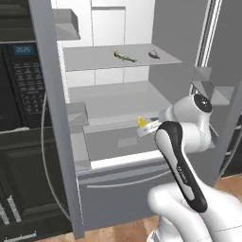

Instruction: Gather the lemon wedge and tomato from the fridge and place them on a tray on the dining counter. Then gather the fishs from the fridge and place them on the other tray.

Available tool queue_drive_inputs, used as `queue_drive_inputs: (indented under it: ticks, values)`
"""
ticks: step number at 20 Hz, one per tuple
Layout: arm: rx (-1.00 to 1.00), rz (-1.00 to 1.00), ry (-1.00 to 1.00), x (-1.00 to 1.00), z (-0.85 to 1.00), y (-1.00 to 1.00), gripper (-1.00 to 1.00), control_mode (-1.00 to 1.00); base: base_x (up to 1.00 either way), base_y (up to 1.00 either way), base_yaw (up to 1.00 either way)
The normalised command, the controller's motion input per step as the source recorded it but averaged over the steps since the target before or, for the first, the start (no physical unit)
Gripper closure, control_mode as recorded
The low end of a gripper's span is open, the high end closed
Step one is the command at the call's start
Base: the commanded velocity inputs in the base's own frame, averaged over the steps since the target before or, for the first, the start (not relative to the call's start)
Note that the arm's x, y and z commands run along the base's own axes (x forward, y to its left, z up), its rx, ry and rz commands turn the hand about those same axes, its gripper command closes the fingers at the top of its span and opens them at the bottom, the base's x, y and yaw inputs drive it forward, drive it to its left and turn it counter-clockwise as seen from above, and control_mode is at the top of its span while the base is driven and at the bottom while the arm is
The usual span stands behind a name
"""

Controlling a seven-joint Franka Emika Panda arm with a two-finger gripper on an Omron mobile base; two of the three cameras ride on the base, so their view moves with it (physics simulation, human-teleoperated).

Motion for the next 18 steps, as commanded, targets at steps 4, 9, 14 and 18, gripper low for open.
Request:
queue_drive_inputs:
  ticks: [4,9,14,18]
  values:
    - [0.00,0.00,0.00,0.00,0.00,0.00,1.00,1.00,-0.84,0.00,0.00]
    - [0.00,0.00,0.00,0.00,0.00,0.00,1.00,1.00,-0.99,0.00,-0.03]
    - [0.00,0.00,0.00,0.00,0.00,0.00,1.00,1.00,-1.00,0.00,-0.17]
    - [0.00,0.00,0.00,0.00,0.00,0.00,1.00,1.00,-1.00,0.00,-0.28]
